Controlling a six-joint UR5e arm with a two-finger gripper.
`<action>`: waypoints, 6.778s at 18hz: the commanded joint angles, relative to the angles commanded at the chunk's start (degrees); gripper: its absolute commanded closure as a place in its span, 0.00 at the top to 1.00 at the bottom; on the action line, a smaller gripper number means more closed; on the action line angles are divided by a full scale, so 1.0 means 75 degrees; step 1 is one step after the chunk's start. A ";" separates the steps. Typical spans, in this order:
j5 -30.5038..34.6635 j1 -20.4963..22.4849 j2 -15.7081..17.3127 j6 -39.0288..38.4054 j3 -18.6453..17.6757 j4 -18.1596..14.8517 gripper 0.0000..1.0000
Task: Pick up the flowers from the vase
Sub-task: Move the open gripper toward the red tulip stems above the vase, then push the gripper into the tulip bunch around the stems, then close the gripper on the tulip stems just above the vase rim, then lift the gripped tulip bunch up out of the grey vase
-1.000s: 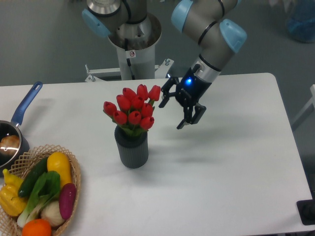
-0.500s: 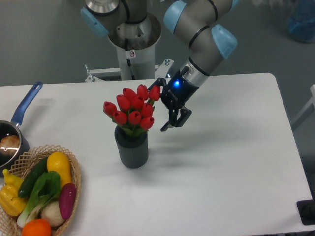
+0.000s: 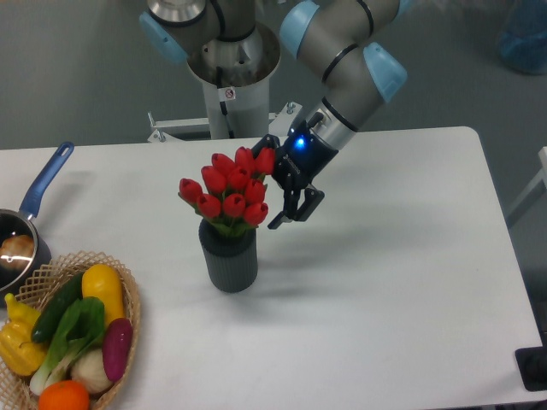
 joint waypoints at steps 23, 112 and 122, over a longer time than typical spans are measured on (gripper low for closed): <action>-0.0574 -0.0105 -0.0082 0.0762 0.0047 0.0070 1.00; -0.3984 0.0070 -0.0152 0.0270 -0.0493 0.0023 0.48; -0.4969 0.0152 -0.0141 0.0258 -0.0516 0.0012 0.48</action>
